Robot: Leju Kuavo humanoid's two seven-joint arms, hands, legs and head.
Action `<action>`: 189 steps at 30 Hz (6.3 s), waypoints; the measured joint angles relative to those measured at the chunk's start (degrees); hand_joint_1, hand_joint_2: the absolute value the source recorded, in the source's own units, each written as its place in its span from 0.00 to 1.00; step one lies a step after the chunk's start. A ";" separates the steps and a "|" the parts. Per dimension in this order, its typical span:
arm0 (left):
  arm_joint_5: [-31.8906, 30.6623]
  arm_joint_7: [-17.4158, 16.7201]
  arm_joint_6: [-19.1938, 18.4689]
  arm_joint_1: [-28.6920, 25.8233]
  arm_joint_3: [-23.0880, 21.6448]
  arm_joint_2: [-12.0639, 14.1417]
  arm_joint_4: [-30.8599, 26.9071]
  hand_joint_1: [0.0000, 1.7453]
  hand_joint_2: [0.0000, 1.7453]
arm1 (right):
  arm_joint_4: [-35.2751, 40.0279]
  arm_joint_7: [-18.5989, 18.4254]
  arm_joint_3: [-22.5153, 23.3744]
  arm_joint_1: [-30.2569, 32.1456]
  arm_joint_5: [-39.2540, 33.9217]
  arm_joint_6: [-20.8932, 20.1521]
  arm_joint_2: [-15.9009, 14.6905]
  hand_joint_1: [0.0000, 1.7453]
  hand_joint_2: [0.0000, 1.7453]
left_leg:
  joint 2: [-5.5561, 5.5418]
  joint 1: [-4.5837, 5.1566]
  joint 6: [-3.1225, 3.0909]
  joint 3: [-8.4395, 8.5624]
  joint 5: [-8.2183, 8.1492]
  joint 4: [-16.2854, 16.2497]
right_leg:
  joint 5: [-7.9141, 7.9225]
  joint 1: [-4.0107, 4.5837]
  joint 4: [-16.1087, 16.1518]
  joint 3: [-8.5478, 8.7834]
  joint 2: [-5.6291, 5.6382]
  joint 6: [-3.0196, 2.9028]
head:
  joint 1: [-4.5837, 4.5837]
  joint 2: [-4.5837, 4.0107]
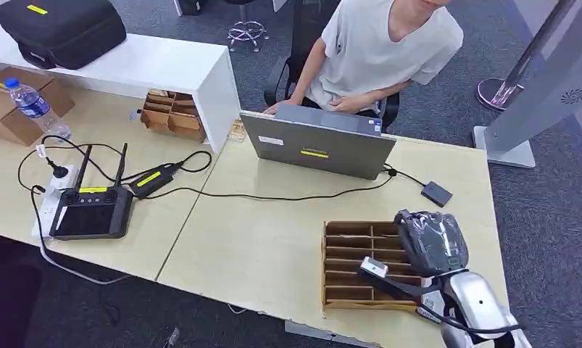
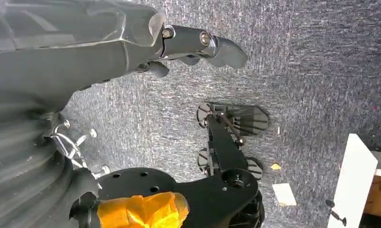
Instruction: Pass the card to the sensor for recognition and then transmit it.
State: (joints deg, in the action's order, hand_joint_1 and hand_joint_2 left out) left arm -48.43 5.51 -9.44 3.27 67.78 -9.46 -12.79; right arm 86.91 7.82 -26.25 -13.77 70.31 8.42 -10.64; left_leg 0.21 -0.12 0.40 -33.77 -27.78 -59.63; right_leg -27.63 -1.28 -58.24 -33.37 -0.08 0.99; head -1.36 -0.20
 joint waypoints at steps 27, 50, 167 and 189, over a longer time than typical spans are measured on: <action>-0.09 0.00 0.22 0.03 0.76 -0.26 0.00 0.00 1.00 | 4.83 0.28 0.48 1.62 0.98 -1.23 -0.44 0.00 1.00 | 0.00 0.00 0.00 -0.01 0.00 0.00 | 0.00 0.00 0.00 -0.01 0.00 0.00 | 0.00 0.00; -1.03 0.00 0.00 0.12 0.76 -0.31 0.00 0.00 1.00 | 1.18 -1.22 -1.40 1.81 3.96 0.13 0.72 0.00 1.00 | 0.00 0.00 0.00 -0.01 0.00 0.00 | 0.00 0.00 0.00 0.00 0.00 0.00 | 0.00 0.00; -2.47 -1.05 0.00 0.27 2.32 -0.52 0.00 0.00 1.00 | 2.73 -0.68 -2.49 -0.19 4.42 0.61 0.98 0.00 1.00 | 0.00 0.00 0.00 -0.02 0.00 0.00 | 0.00 0.00 0.00 -0.01 0.00 0.00 | 0.00 0.00; -2.91 -1.05 0.00 0.30 2.60 -0.52 0.00 0.00 1.00 | -5.77 -1.90 0.57 -1.39 6.38 1.02 0.98 0.00 1.00 | 0.00 0.00 0.00 -0.01 0.00 0.00 | 0.00 0.00 0.00 0.00 0.00 0.00 | 0.00 0.00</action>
State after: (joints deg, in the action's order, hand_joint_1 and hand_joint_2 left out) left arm -51.34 4.46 -9.44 3.58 70.38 -9.99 -12.79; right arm 81.13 5.92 -25.68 -15.16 76.70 9.44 -9.66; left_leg 0.21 -0.12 0.40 -33.78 -27.78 -59.63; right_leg -27.63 -1.28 -58.24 -33.38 -0.08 0.99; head -1.36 -0.20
